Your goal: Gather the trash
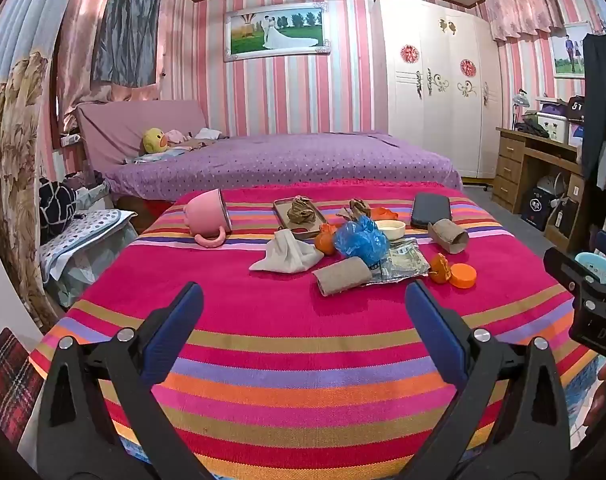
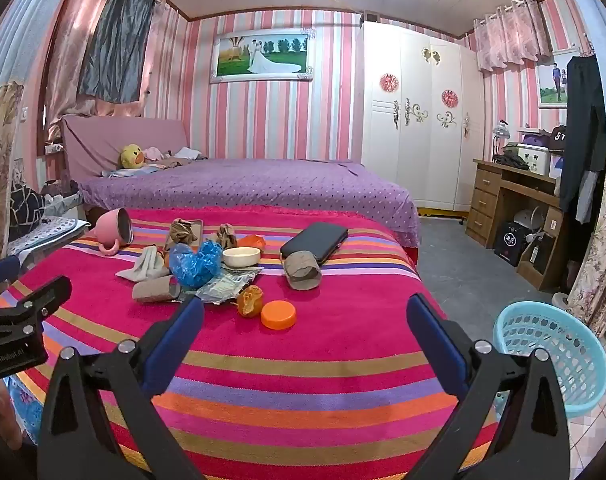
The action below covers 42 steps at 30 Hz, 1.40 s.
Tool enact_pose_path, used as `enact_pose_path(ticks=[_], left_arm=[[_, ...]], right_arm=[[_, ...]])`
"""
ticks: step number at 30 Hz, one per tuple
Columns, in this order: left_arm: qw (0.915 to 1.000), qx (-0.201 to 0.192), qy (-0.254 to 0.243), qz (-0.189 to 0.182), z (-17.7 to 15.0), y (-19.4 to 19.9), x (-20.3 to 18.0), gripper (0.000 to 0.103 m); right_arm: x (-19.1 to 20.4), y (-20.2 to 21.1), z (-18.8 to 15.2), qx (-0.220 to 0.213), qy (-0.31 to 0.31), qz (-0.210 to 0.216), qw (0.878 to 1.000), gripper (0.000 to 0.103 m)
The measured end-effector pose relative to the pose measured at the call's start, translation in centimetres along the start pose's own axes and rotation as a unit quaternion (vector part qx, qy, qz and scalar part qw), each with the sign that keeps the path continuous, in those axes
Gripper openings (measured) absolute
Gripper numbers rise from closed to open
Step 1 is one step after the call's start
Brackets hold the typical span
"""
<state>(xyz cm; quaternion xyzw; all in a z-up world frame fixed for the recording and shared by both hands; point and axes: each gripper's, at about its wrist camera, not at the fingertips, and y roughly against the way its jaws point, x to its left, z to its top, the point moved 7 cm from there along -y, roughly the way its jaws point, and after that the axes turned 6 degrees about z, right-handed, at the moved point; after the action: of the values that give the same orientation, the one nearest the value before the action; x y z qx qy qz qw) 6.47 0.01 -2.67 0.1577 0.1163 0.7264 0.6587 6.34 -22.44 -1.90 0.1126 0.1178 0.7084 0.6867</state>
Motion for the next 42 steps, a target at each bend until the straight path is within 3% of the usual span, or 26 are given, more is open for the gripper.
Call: enact_pose_path(ticks=[42], left_arm=[[1.0, 0.004, -0.002, 0.0, -0.06, 0.02, 0.01, 0.098]], right_arm=[[0.04, -0.02, -0.02, -0.002, -0.002, 0.001, 1.0, 0.099]])
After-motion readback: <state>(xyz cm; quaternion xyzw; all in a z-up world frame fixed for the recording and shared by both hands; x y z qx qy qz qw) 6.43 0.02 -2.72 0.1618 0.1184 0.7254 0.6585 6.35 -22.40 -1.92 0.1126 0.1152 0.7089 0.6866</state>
